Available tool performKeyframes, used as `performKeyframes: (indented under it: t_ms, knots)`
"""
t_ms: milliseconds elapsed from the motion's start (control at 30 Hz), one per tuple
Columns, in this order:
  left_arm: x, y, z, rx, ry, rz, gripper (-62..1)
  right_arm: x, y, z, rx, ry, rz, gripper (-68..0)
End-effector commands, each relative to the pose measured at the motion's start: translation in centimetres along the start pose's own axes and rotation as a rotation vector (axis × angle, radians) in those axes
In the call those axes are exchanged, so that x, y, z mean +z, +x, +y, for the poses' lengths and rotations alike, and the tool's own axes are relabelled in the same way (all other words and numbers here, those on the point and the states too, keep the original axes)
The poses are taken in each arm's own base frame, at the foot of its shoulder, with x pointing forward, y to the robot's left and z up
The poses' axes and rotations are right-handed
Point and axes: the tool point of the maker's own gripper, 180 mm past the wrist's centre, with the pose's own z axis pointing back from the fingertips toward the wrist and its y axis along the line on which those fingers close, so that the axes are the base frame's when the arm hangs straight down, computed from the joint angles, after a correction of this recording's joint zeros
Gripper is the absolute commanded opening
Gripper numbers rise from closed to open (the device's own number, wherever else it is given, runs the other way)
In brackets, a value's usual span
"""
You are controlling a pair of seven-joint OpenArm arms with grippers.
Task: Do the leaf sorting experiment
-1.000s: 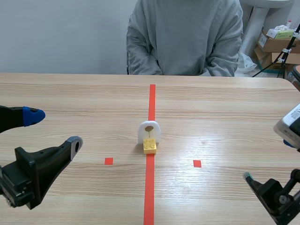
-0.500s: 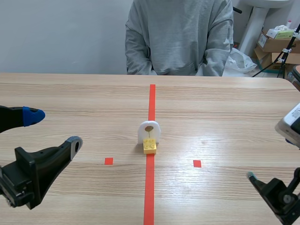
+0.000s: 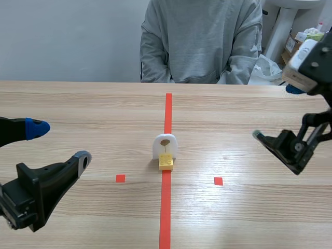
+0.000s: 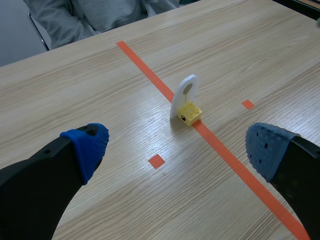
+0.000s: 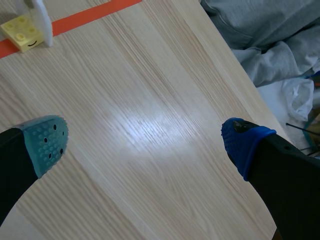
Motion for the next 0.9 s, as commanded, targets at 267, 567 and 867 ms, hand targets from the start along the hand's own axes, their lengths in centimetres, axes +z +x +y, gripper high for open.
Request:
performKeyframes:
  t_ms: [267, 567, 867]
  knots:
    - [0.4, 1.3, 1.5, -0.044, 0.033, -0.025, -2.4, -7.6, 1.2, -0.3, 0.012, 0.091, -0.021, -3.5]
    - [0.9, 1.6, 2.9, -0.071, 0.071, -0.018, -2.4, -14.3, 3.2, 4.9, 0.039, 0.231, -0.004, -3.5]
    - [0.9, 1.4, 2.9, -0.071, 0.071, -0.011, -2.4, -17.5, 5.5, 11.2, 0.086, 0.339, -0.017, -3.5]
